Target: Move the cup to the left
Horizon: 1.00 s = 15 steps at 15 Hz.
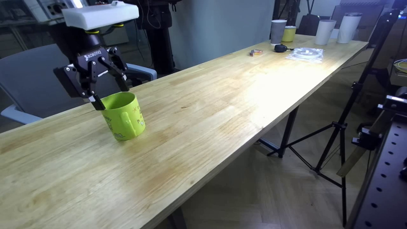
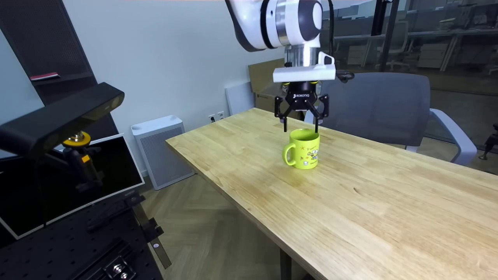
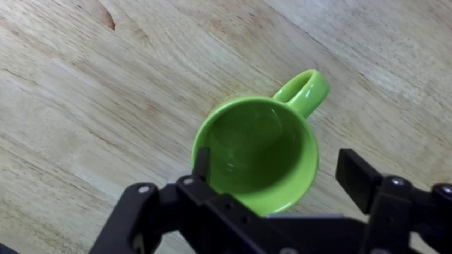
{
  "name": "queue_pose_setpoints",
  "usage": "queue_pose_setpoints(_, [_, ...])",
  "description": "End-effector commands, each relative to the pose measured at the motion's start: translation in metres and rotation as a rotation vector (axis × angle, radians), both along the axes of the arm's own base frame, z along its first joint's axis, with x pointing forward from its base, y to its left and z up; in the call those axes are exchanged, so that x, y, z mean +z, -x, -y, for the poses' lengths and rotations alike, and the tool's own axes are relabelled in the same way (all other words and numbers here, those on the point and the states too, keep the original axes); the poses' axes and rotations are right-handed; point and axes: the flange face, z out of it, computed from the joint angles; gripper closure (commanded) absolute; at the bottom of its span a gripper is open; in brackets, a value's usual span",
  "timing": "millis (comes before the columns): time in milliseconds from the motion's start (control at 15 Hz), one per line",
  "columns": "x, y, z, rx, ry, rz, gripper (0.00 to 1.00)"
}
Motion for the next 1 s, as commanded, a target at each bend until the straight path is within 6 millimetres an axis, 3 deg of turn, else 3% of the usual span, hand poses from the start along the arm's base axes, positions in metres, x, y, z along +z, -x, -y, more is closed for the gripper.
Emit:
queue_pose_setpoints(0, [0.037, -0.018, -0.009, -0.021, 0.009, -0.003, 0.0])
queue_pose_setpoints(400, [0.069, -0.027, -0.006, -0.021, 0.03, -0.045, 0.0])
queue_pose_setpoints(467, [0.057, -0.026, -0.009, -0.01, 0.016, -0.027, 0.0])
queue_pose_setpoints(933, [0.052, -0.026, -0.009, -0.008, 0.016, -0.033, 0.0])
